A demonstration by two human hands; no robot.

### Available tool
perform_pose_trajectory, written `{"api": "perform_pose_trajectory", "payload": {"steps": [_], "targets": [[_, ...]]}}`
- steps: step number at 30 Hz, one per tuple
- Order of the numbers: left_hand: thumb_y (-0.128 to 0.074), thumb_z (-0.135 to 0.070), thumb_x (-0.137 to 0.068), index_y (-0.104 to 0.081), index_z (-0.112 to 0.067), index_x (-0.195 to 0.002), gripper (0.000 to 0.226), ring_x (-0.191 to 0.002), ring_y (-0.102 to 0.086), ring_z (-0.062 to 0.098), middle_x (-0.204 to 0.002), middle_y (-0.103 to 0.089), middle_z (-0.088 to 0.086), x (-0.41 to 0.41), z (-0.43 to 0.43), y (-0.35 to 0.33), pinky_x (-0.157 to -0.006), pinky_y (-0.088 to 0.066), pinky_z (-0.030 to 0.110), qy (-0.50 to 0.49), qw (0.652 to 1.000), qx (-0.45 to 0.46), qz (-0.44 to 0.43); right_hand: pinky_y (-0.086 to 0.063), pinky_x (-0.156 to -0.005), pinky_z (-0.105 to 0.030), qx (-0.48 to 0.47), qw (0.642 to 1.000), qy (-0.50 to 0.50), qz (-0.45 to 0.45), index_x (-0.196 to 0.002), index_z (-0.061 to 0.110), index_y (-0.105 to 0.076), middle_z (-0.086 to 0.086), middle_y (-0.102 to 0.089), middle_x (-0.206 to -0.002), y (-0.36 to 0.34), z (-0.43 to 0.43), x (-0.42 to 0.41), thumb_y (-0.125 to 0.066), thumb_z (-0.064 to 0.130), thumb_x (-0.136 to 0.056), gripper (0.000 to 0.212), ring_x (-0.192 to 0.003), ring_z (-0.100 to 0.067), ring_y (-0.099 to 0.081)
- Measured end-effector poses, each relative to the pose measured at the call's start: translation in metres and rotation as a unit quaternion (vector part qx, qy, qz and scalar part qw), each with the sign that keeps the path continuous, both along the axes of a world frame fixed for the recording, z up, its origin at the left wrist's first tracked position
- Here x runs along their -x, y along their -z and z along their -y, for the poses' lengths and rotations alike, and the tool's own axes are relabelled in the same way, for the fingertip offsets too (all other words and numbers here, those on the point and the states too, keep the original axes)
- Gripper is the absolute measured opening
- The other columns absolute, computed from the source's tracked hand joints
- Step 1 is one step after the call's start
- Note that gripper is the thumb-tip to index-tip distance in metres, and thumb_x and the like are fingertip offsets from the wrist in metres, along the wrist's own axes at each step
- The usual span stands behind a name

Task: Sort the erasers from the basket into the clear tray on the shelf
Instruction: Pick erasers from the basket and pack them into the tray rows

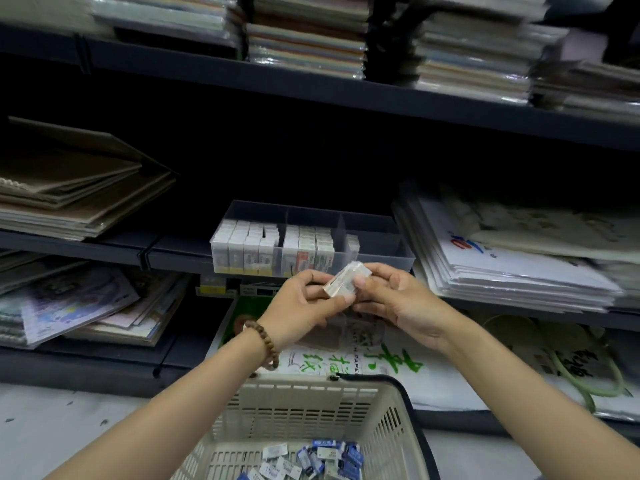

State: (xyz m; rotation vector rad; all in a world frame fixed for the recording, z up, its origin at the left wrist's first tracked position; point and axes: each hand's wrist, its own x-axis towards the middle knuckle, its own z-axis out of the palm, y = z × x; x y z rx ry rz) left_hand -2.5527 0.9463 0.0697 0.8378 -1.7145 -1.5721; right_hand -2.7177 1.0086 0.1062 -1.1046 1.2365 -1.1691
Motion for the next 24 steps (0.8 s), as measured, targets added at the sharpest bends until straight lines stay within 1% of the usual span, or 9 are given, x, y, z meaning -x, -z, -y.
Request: {"api": "perform_pose_trajectory", "payload": {"steps": [1,3,5,9,12,16,18,21,24], "targets": [[-0.072,-0.034,-0.073,-0.056,-0.019,-0.107,0.04,-0.079,-0.065,0.0,-0.094,-0.072,-0.007,0.004,0.003,-0.004,-0.061,-0.051,0.016,-0.006,1.0,0.016,-0.009,-0.053,-0.071,-0.017,0.009,1.0,0.002,-0.009,-0.115,0.008,-0.059,-0.006,-0.072,-0.103,-0.005,0.006,0.006,-0.06,0.019,-0.088,0.029,-0.088,-0.012,-0.069],[-0.064,-0.048,-0.072,-0.053,-0.026,-0.114,0.049,-0.096,-0.062,-0.002,-0.106,-0.067,-0.014,0.007,0.009,-0.011,-0.079,-0.052,0.019,-0.038,0.996,0.077,-0.004,-0.054,-0.071,-0.018,0.028,0.999,0.024,-0.037,-0.114,0.007,-0.059,-0.006,-0.072,-0.099,-0.017,0.02,0.021,-0.06,0.019,-0.088,0.029,-0.086,-0.012,-0.069],[-0.053,-0.059,-0.073,-0.047,-0.031,-0.122,0.057,-0.109,-0.052,-0.007,-0.12,-0.056,-0.021,0.0,0.02,-0.014,-0.092,-0.043,0.015,-0.087,0.979,0.18,0.043,-0.055,-0.07,-0.018,0.034,0.995,0.051,-0.081,-0.116,0.006,-0.058,-0.007,-0.071,-0.098,-0.029,0.037,0.039,-0.06,0.018,-0.089,0.03,-0.083,-0.012,-0.069],[-0.036,-0.069,-0.075,-0.034,-0.03,-0.139,0.075,-0.132,-0.03,0.005,-0.14,-0.036,-0.012,-0.031,0.048,-0.007,-0.108,-0.029,0.028,-0.159,0.894,0.349,0.232,-0.054,-0.067,-0.017,-0.011,0.989,0.049,-0.139,-0.121,0.0,-0.055,-0.01,-0.068,-0.094,-0.042,0.07,0.067,-0.06,0.019,-0.089,0.037,-0.076,-0.011,-0.066],[-0.026,-0.074,-0.072,-0.027,-0.028,-0.144,0.086,-0.142,-0.011,0.009,-0.151,-0.025,-0.008,-0.043,0.059,0.002,-0.114,-0.011,0.028,-0.157,0.859,0.372,0.315,-0.055,-0.066,-0.017,-0.053,0.982,0.01,-0.179,-0.109,-0.002,-0.061,-0.005,-0.063,-0.082,-0.042,0.089,0.075,-0.061,0.018,-0.09,0.027,-0.071,-0.01,-0.061],[-0.007,-0.087,-0.067,-0.024,-0.032,-0.144,0.096,-0.143,-0.006,0.006,-0.153,-0.019,-0.013,-0.044,0.063,0.011,-0.112,0.007,0.021,-0.146,0.829,0.406,0.355,-0.053,-0.073,-0.022,-0.072,0.965,-0.007,-0.252,-0.092,0.015,-0.058,-0.003,-0.059,-0.078,-0.037,0.103,0.069,-0.062,0.02,-0.089,0.007,-0.07,-0.01,-0.057],[-0.007,-0.086,-0.065,-0.023,-0.032,-0.144,0.097,-0.143,-0.006,0.006,-0.153,-0.018,-0.013,-0.043,0.065,0.013,-0.113,0.009,0.021,-0.15,0.827,0.405,0.361,-0.055,-0.071,-0.019,-0.046,0.961,-0.011,-0.274,-0.1,0.019,-0.054,-0.003,-0.062,-0.086,-0.033,0.105,0.065,-0.062,0.02,-0.09,0.013,-0.073,-0.01,-0.061],[-0.011,-0.084,-0.068,-0.026,-0.031,-0.143,0.093,-0.143,-0.008,0.006,-0.153,-0.021,-0.013,-0.04,0.066,0.014,-0.113,0.008,0.022,-0.159,0.836,0.397,0.345,-0.054,-0.066,-0.015,-0.015,0.942,-0.018,-0.334,-0.12,0.012,-0.051,-0.001,-0.063,-0.095,-0.032,0.102,0.063,-0.064,0.021,-0.088,0.036,-0.074,-0.01,-0.065],[-0.012,-0.083,-0.068,-0.026,-0.031,-0.143,0.092,-0.142,-0.008,0.006,-0.152,-0.022,-0.013,-0.039,0.065,0.015,-0.113,0.009,0.022,-0.163,0.833,0.402,0.344,-0.055,-0.08,-0.025,-0.005,0.91,-0.019,-0.415,-0.124,0.007,-0.052,-0.006,-0.061,-0.107,-0.028,0.098,0.062,-0.069,0.022,-0.084,0.046,-0.09,-0.016,-0.064]]}}
